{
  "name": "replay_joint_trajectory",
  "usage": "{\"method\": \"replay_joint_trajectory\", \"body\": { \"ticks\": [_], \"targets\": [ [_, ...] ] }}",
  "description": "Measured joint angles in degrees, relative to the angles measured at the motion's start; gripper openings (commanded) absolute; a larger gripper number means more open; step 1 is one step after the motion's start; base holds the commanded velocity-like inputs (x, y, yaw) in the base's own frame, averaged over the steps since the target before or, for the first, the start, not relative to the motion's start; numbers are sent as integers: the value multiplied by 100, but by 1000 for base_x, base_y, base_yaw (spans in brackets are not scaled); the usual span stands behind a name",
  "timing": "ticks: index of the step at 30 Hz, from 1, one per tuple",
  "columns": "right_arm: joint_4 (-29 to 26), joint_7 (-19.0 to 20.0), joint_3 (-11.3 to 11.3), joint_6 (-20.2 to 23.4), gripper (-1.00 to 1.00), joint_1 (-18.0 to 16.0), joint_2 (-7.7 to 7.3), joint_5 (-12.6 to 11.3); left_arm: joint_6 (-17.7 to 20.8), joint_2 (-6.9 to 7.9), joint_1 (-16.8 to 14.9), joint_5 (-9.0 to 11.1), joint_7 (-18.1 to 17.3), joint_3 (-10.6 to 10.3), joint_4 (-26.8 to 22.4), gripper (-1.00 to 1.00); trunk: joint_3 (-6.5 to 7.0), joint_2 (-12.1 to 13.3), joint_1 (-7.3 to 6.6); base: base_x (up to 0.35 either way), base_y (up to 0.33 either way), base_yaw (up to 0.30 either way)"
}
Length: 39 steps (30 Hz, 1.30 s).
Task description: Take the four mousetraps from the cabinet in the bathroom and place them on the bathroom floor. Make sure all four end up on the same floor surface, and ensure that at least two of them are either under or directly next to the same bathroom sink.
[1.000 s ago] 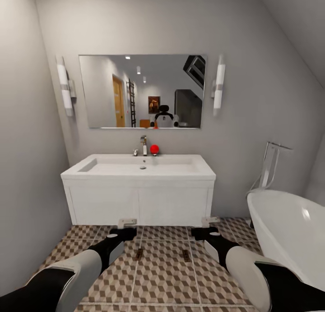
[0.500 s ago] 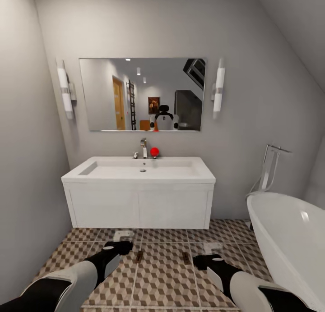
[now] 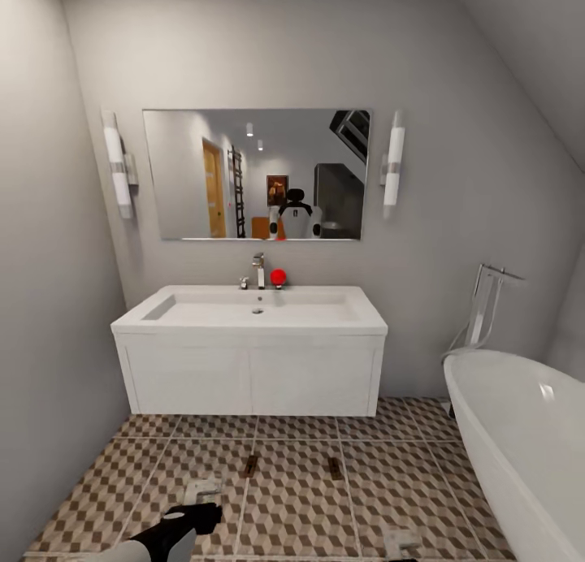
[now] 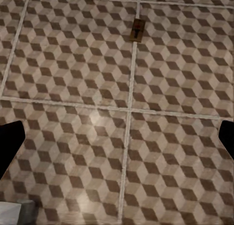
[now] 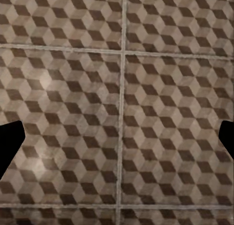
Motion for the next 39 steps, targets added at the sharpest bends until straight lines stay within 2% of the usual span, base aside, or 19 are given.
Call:
{"method": "replay_joint_trajectory", "body": {
  "ticks": [1,4,7,20,31,39],
  "targets": [
    [-1,0,4,0,100,4,-1,3,0,0,2,0,0,-2,-1,100,1,0,0,0,0,0],
    [5,12,-5,16,100,364,-36,0,7,9,255,119,0,-2,1,100,-1,0,0,0,0,0],
    [5,15,-2,42,100,578,-57,2,8,11,467,163,-3,-6,1,100,0,0,0,0,0,0],
    [6,15,3,42,100,1302,-71,4,-35,-37,1388,201,-19,-7,1,100,0,0,0,0,0,0],
    [6,39,-2,-14,100,1606,-86,-1,-45,-27,1776,208,-25,-7,1,100,1,0,0,0,0,0],
    [6,51,-2,-30,100,1709,-88,-1,-54,-5,1956,211,-26,-7,1,100,1,0,0,0,0,28]
  ]
}}
